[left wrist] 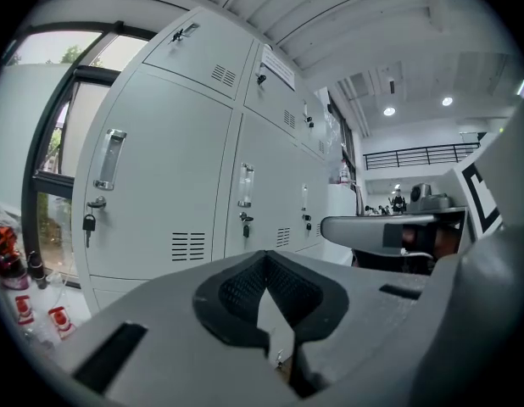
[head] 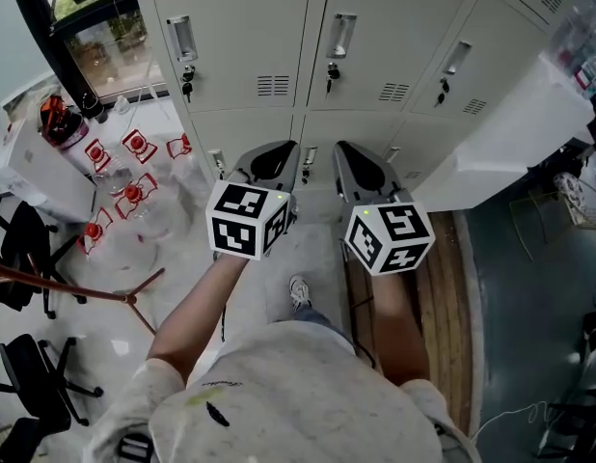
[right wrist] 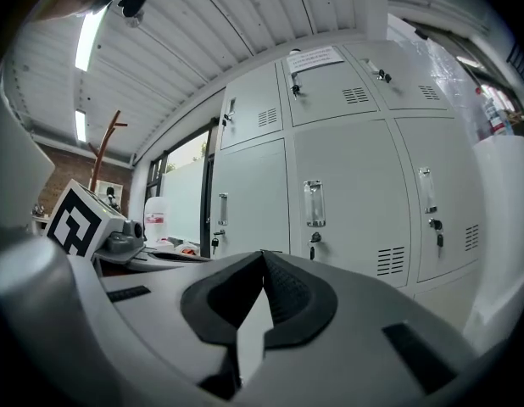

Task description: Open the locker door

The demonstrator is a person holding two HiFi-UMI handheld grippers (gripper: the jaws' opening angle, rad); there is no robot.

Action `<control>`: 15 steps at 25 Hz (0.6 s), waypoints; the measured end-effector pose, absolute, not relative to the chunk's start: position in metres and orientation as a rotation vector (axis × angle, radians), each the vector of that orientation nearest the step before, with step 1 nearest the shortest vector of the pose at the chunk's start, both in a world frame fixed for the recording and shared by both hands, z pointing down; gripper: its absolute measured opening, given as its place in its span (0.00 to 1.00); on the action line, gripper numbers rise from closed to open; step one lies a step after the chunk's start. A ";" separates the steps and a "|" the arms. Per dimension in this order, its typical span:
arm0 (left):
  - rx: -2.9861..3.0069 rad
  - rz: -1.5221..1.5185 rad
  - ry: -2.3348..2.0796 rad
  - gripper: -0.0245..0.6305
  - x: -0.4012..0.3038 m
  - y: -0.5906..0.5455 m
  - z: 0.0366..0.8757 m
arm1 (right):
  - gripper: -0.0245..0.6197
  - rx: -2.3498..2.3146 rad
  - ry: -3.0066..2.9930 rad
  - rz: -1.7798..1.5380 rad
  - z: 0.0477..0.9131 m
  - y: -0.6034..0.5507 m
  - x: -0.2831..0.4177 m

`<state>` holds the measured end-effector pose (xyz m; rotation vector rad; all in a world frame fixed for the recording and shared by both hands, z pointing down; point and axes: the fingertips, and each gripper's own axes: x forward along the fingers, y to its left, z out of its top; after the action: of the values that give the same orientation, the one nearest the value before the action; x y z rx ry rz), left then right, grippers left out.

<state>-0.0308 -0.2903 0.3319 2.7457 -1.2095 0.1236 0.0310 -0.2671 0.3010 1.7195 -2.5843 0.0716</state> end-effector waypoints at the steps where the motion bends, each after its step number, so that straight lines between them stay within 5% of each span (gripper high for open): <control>1: 2.745 0.125 -1.218 0.05 -0.029 -0.297 0.331 | 0.04 1.714 -2.593 0.071 0.300 -0.275 0.032; 15: 2.722 0.126 -1.305 0.05 -0.003 -0.373 0.320 | 0.05 1.613 -2.685 0.030 0.278 -0.364 0.051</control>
<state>-0.0028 -0.3734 0.3201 2.7221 -1.3053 0.1257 0.0513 -0.3637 0.2776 1.6133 -2.6855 0.0301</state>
